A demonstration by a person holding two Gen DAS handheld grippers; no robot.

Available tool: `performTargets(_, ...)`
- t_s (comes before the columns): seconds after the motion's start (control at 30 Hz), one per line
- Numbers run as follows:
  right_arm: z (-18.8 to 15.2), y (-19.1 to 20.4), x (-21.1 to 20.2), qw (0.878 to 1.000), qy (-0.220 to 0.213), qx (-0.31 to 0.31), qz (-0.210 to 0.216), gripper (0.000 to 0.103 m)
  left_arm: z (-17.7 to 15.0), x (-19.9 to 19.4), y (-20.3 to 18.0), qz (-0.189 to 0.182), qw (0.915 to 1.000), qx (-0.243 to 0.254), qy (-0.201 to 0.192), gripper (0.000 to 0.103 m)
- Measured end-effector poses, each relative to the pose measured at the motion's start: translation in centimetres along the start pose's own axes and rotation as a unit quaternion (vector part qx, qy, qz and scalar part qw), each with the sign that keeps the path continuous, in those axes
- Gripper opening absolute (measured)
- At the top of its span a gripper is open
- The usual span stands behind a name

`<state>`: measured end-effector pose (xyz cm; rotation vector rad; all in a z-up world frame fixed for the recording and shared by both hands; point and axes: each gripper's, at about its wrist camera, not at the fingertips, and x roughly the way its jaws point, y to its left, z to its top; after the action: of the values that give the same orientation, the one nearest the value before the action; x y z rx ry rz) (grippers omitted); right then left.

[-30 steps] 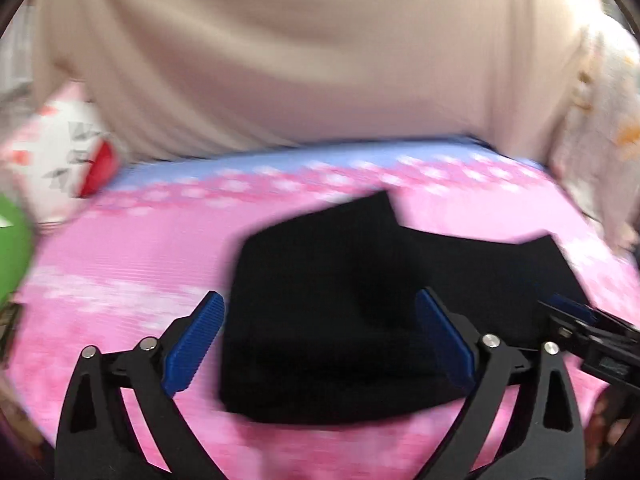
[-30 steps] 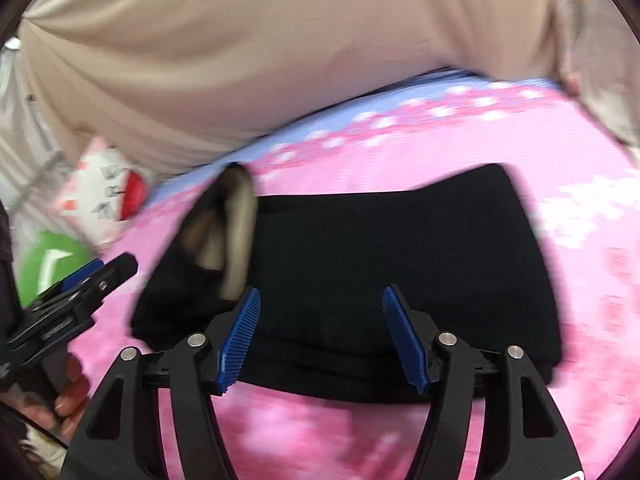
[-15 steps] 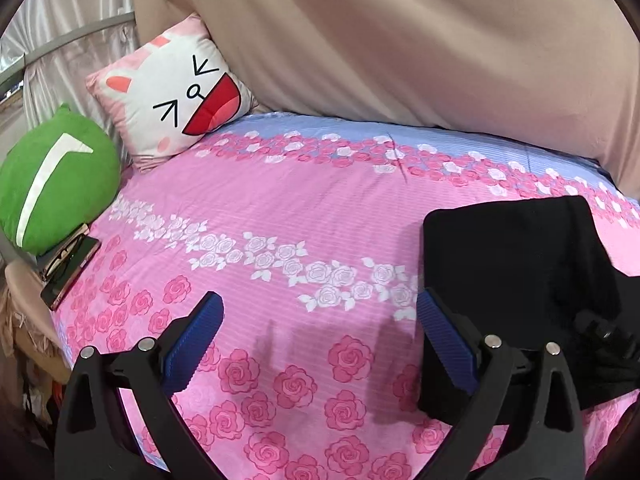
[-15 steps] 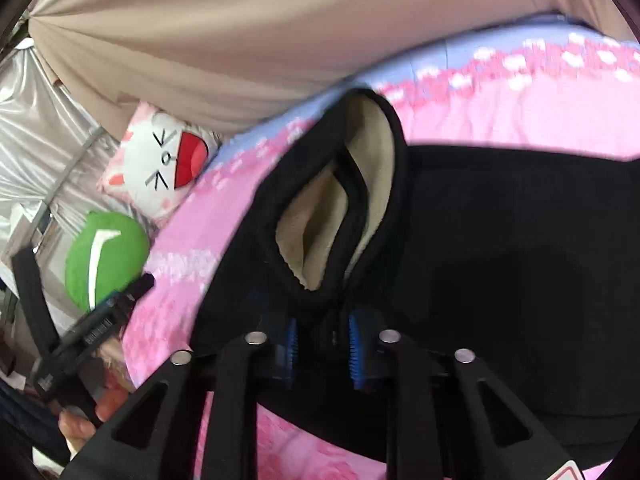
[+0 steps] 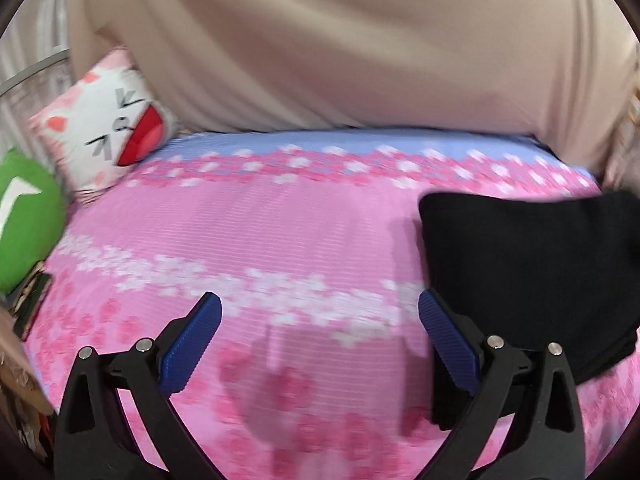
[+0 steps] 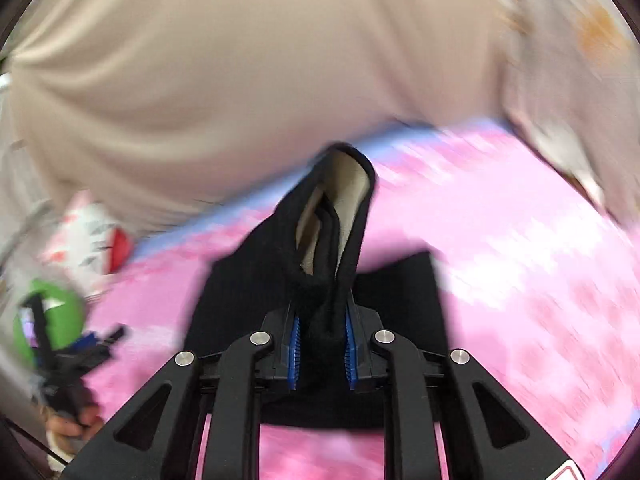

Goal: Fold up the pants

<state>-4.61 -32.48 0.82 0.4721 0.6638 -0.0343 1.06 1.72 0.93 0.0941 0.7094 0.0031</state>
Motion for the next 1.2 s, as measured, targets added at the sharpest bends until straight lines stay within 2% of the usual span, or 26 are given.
performTargets(0.07, -1.8, -2.8, 2.5, 0.998, 0.045, 0.021, -0.030, 0.019, -0.2, 0.7, -1.9, -0.023, 0.9996, 0.010, 0.014, 0.097)
performTargets(0.1, -2.5, -3.6, 3.4, 0.998, 0.056, 0.027, -0.032, 0.022, -0.3, 1.0, -2.6, -0.034, 0.9991, 0.013, 0.021, 0.097)
performTargets(0.17, -3.1, -4.5, 3.1, 0.998, 0.038, 0.052, -0.003, 0.025, -0.4, 1.9, -4.1, -0.067, 0.9966, 0.016, 0.046, 0.097)
performTargets(0.23, -2.6, -4.3, 2.3, 0.998, 0.030, 0.052, -0.004, 0.039, -0.4, 2.7, -5.0, -0.089, 0.9937, 0.006, 0.067, 0.097)
performTargets(0.3, -1.9, -4.2, 1.5, 0.999, 0.006, 0.045, -0.024, 0.059, -0.5, 3.6, -5.6, -0.116, 0.9892, -0.004, 0.089, 0.097)
performTargets(0.37, -1.5, -4.6, 1.6, 0.999, 0.005, 0.043, -0.023, 0.065, -0.7, 4.7, -6.0, -0.130, 0.9852, -0.016, 0.110, 0.097)
performTargets(0.47, -1.7, -6.1, 3.4, 0.998, 0.038, 0.058, -0.011, 0.066, -1.0, 7.0, -6.2, -0.194, 0.9668, -0.051, 0.158, 0.097)
performTargets(0.5, -2.0, -6.4, 4.2, 0.996, 0.051, 0.068, 0.002, 0.066, -1.2, 8.0, -6.4, -0.241, 0.9517, -0.066, 0.178, 0.096)
performTargets(0.53, -2.4, -6.7, 4.5, 0.995, 0.057, 0.076, 0.016, 0.065, -1.5, 8.7, -6.4, -0.266, 0.9417, -0.075, 0.191, 0.093)
performTargets(0.57, -2.7, -6.8, 5.2, 0.993, 0.063, 0.090, 0.034, 0.061, -1.5, 8.9, -6.3, -0.272, 0.9412, -0.080, 0.184, 0.084)
performTargets(0.6, -3.1, -6.8, 5.6, 0.993, 0.059, 0.095, 0.036, 0.050, -1.4, 8.7, -6.2, -0.268, 0.9450, -0.078, 0.171, 0.062)
performTargets(0.63, -3.2, -6.4, 5.6, 0.993, 0.052, 0.093, 0.044, 0.043, -1.2, 8.5, -5.6, -0.277, 0.9432, -0.079, 0.166, 0.056)
performTargets(0.67, -3.0, -6.1, 5.4, 0.994, 0.045, 0.091, 0.050, 0.035, -1.0, 8.1, -5.0, -0.289, 0.9399, -0.086, 0.161, 0.039)
performTargets(0.7, -2.8, -5.3, 5.0, 0.994, 0.038, 0.084, 0.053, 0.034, -0.6, 7.5, -4.0, -0.304, 0.9359, -0.093, 0.151, 0.033)
performTargets(0.77, -2.3, -2.9, 4.3, 0.997, 0.027, 0.054, 0.053, 0.033, -0.1, 6.3, -2.4, -0.300, 0.9401, -0.093, 0.133, 0.024)
performTargets(0.83, -2.0, -0.2, 3.8, 0.998, 0.021, 0.023, 0.064, 0.033, 0.3, 4.5, -0.3, -0.270, 0.9535, -0.082, 0.106, 0.021)
performTargets(0.87, -2.0, 1.1, 3.7, 0.997, 0.021, 0.013, 0.074, 0.033, 0.4, 3.3, 1.1, -0.242, 0.9633, -0.077, 0.087, 0.020)
performTargets(0.9, -2.2, 2.0, 3.8, 0.996, 0.024, 0.007, 0.083, 0.033, 0.4, 2.5, 2.1, -0.216, 0.9708, -0.073, 0.073, 0.014)
performTargets(0.93, -2.6, 3.1, 4.1, 0.996, 0.029, -0.002, 0.089, 0.033, 0.3, 1.3, 3.7, -0.156, 0.9845, -0.062, 0.050, 0.014)
performTargets(0.97, -3.0, 3.6, 4.5, 0.996, 0.033, -0.009, 0.083, 0.036, -0.1, 0.7, 4.9, -0.100, 0.9931, -0.050, 0.035, 0.014)
performTargets(1.03, -4.1, 4.0, 5.6, 0.997, 0.041, -0.023, 0.056, 0.046, -1.1, 1.0, 6.9, -0.047, 0.9967, -0.048, 0.046, 0.016)
performTargets(1.07, -4.7, 3.7, 6.2, 0.998, 0.044, -0.030, 0.025, 0.055, -1.6, 1.7, 7.7, -0.044, 0.9954, -0.057, 0.063, 0.018)
performTargets(1.13, -5.0, 2.6, 6.3, 0.998, 0.050, -0.021, -0.018, 0.058, -2.7, 3.0, 9.0, -0.054, 0.9902, -0.083, 0.099, 0.018)
performTargets(1.17, -5.0, 1.4, 5.8, 0.999, 0.052, 0.005, -0.010, 0.058, -3.0, 3.2, 9.2, -0.064, 0.9880, -0.092, 0.106, 0.020)
performTargets(1.2, -4.9, 0.9, 5.1, 0.998, 0.052, 0.023, 0.003, 0.059, -3.2, 3.3, 9.1, -0.081, 0.9860, -0.096, 0.109, 0.031)
